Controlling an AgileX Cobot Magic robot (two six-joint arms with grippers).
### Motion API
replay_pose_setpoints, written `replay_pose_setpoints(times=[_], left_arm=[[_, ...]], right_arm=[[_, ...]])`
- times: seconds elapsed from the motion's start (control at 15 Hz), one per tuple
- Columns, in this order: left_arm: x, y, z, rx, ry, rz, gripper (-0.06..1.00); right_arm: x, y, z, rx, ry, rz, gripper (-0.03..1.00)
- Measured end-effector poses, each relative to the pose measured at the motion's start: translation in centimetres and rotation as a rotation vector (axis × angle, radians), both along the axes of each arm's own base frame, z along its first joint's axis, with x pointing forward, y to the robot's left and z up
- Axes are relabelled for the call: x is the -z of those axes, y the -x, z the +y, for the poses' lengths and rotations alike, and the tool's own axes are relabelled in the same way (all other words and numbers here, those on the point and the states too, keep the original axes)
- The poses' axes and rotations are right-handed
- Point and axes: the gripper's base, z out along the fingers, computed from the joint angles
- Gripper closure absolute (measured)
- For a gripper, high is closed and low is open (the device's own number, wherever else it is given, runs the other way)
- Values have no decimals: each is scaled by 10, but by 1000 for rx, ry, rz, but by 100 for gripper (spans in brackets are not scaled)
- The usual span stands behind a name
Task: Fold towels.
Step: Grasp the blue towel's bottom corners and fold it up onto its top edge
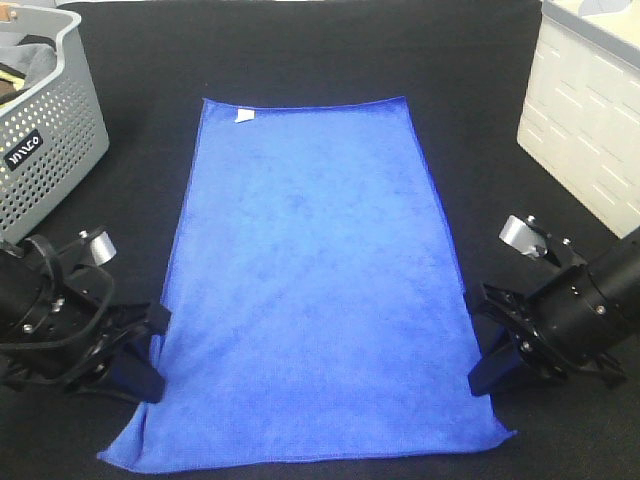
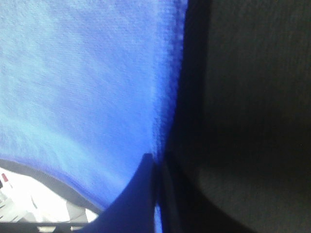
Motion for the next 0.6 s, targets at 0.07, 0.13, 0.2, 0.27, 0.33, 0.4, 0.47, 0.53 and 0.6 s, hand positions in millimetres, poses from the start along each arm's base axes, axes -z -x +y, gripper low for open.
replay_pose_setpoints(times=[0.07,0.13,0.2,0.27,0.33,0.4,0.47,0.53,0.6], left_arm=[[-5,3,2,24,-18,2,93],[-11,6,2,34,-20,7,93],[-14,11,4,38,-22,13,93],[-15,20,6,41,-22,29,93],[-15,31,8,44,-25,44,93],[-16,45,12,45,-28,56,93],[-17,52,13,44,-28,56,93],[-18,54,14,45,-27,52,93],[-23,54,14,43,-23,25,93]], right_arm=[[-2,6,0,3,-1,8,97],[-2,15,-1,4,1,22,97],[-2,24,-2,7,1,38,97],[-2,34,-3,8,1,55,97],[-1,43,-3,6,-1,75,97],[-1,55,-3,2,-5,96,97],[-2,61,-4,1,-7,101,97],[-3,62,-4,1,-8,97,97],[-7,62,-4,3,-11,75,97]])
